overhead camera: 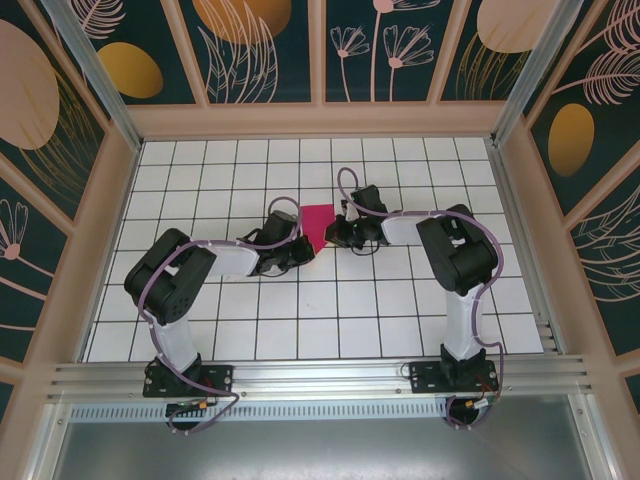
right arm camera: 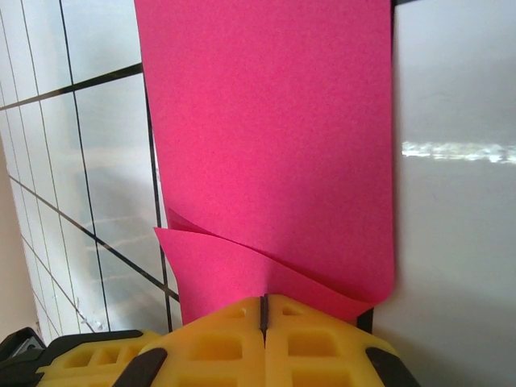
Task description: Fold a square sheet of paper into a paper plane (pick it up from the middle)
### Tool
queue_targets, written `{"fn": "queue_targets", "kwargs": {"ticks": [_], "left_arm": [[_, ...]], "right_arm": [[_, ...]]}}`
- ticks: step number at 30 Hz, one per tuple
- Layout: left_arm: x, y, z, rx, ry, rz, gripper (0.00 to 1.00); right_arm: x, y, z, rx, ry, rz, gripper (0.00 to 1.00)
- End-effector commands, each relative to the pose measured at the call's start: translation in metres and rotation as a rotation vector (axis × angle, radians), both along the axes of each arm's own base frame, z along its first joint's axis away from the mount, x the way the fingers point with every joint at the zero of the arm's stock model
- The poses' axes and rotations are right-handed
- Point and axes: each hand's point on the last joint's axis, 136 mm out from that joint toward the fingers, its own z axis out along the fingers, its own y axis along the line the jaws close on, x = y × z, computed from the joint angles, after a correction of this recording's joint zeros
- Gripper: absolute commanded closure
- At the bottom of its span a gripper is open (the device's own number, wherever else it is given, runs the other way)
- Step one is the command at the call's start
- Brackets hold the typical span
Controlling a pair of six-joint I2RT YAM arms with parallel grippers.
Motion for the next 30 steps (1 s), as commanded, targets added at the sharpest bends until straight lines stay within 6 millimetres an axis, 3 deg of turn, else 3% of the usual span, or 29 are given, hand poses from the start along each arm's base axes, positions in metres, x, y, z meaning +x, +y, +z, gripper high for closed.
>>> {"fn": "queue_targets", "kwargs": {"ticks": [1, 4, 10, 17, 21, 25, 26, 30], "left_arm": [[-0.016, 0.018, -0.02, 0.069, 0.067, 0.029, 0.98], [-0.017, 0.021, -0.023, 0.077, 0.074, 0.038, 0.99], [-0.019, 0.023, -0.027, 0.079, 0.086, 0.056, 1.0], [-0.024, 0.029, -0.034, 0.095, 0.115, 0.084, 1.0], [-0.029, 0.034, -0.04, 0.112, 0.139, 0.092, 1.0], [-0.036, 0.039, -0.045, 0.128, 0.16, 0.093, 1.0], [-0.038, 0.04, -0.047, 0.132, 0.164, 0.093, 1.0], [-0.045, 0.044, -0.053, 0.138, 0.184, 0.09, 1.0]], "right_arm": [[0.002, 0.016, 0.034, 0.056, -0.095, 0.066, 1.0], [-0.006, 0.02, 0.036, 0.052, -0.093, 0.087, 1.0], [-0.024, 0.027, 0.016, 0.018, -0.037, 0.114, 1.0], [-0.028, 0.026, -0.003, -0.048, -0.007, 0.135, 1.0], [-0.016, 0.013, -0.018, -0.147, -0.016, 0.119, 1.0], [-0.002, 0.006, -0.022, -0.165, -0.046, 0.108, 1.0], [0.011, -0.008, -0.022, -0.169, -0.052, 0.073, 1.0], [0.04, -0.025, -0.02, -0.173, -0.099, 0.029, 1.0]]}}
